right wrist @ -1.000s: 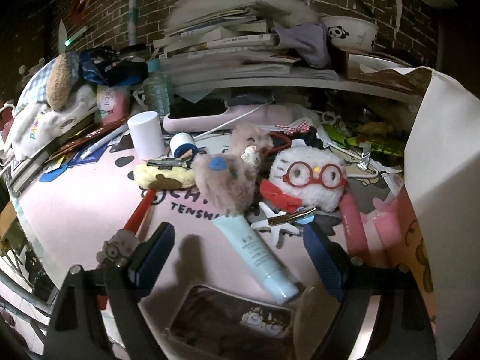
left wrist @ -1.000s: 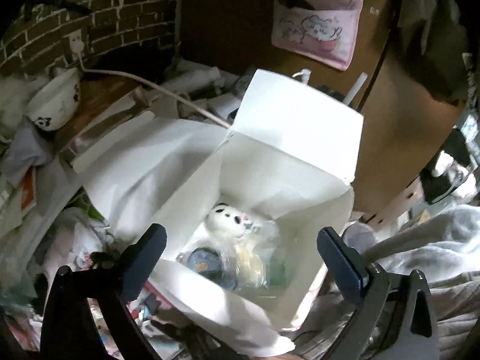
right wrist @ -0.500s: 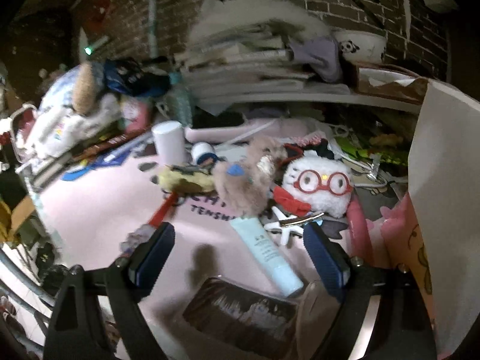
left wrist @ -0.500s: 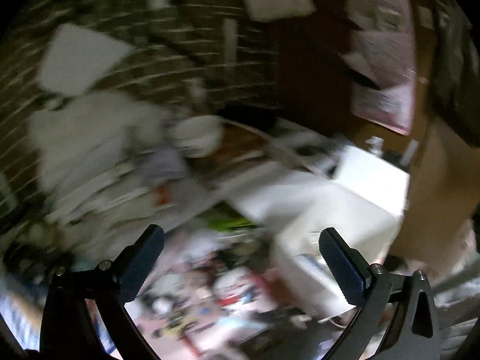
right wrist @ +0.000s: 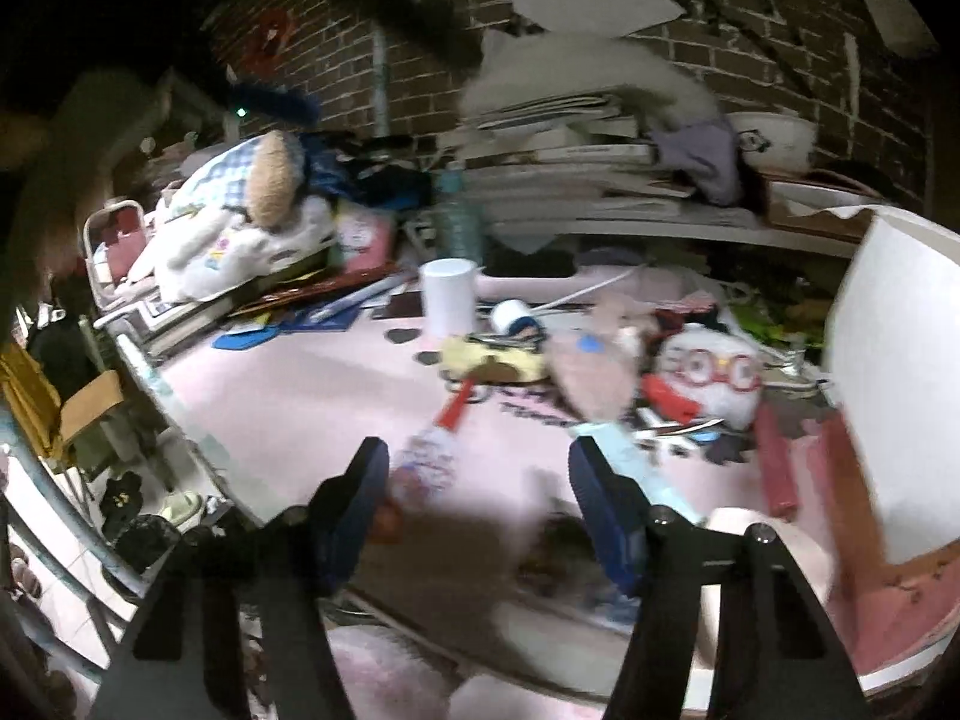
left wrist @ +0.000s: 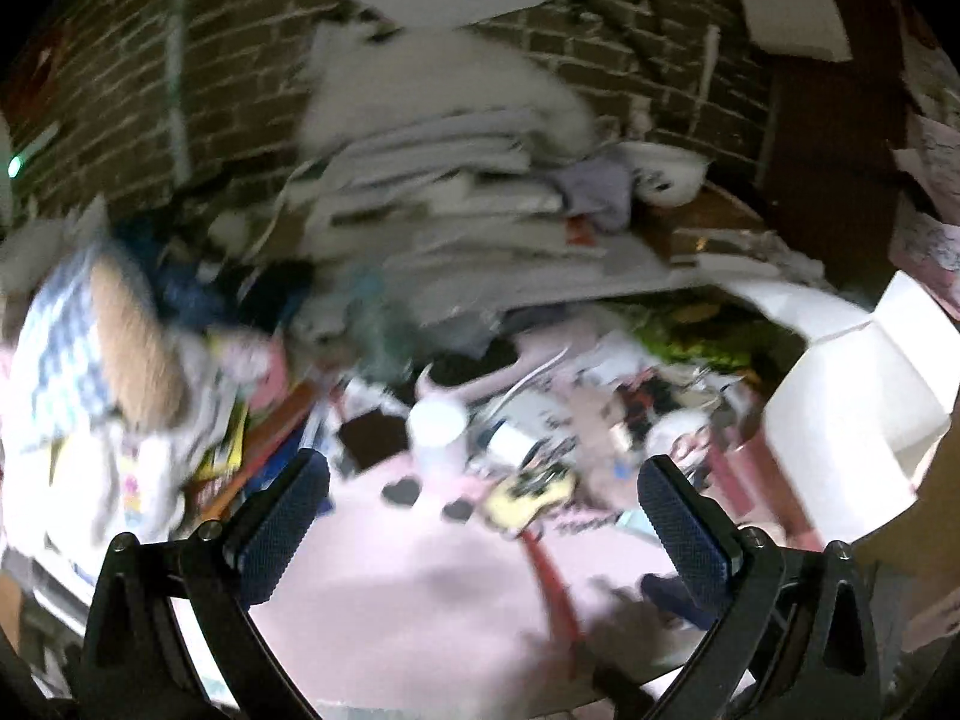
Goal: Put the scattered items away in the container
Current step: 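Grasp the red-handled item with the right gripper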
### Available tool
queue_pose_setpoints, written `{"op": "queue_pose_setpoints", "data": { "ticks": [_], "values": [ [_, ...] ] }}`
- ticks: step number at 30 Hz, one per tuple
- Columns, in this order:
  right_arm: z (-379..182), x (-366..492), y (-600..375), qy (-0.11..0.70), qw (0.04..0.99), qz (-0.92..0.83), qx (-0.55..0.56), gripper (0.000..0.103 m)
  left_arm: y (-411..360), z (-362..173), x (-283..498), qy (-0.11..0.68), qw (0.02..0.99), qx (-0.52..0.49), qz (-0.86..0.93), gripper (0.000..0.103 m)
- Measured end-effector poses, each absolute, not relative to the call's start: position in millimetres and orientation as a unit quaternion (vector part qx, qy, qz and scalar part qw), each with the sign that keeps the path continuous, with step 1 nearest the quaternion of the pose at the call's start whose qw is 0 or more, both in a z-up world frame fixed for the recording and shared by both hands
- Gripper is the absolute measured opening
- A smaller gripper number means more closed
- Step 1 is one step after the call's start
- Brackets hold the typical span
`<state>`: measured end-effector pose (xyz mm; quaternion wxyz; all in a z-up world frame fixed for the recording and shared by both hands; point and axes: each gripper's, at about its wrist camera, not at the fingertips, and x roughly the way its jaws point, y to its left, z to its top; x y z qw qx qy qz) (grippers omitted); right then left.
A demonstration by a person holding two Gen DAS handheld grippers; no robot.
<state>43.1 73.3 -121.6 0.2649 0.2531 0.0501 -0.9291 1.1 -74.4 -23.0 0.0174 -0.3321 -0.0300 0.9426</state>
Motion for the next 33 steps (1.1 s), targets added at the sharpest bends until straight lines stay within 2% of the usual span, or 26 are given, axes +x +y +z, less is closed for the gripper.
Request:
{"op": "queue_pose_setpoints", "data": {
  "ticks": [1,2,3,11,13,15,22,28,33],
  "values": [
    [-123,44,67,0.054,0.266,-0.928,0.254,0.050,-79,-28,3,-0.037,0.015,-0.334,0.942,0.103],
    [-125,43,60,0.061,0.267,-0.926,0.258,0.036,-84,-33,6,-0.045,0.011,-0.337,0.940,0.103],
    [-128,42,53,0.066,0.270,-0.923,0.267,0.032,-89,-37,9,-0.052,0.005,-0.338,0.940,0.103],
    [-140,26,37,0.080,0.226,-0.925,0.296,0.032,-106,-59,22,-0.064,-0.023,-0.350,0.934,0.103],
    [-141,22,41,0.073,0.227,-0.924,0.300,0.026,-106,-61,23,-0.067,-0.023,-0.351,0.934,0.103],
    [-141,19,45,0.073,0.229,-0.922,0.305,0.016,-105,-62,23,-0.071,-0.018,-0.351,0.934,0.103],
    [-136,15,57,0.060,0.248,-0.917,0.308,0.013,-105,-63,22,-0.077,-0.017,-0.350,0.933,0.103],
    [-110,20,65,0.050,0.265,-0.922,0.277,0.013,-111,-62,25,-0.086,-0.021,-0.349,0.933,0.103],
    [-60,19,90,0.025,0.299,-0.917,0.263,0.013,-109,-64,21,-0.093,-0.005,-0.348,0.933,0.103]
  ]
}}
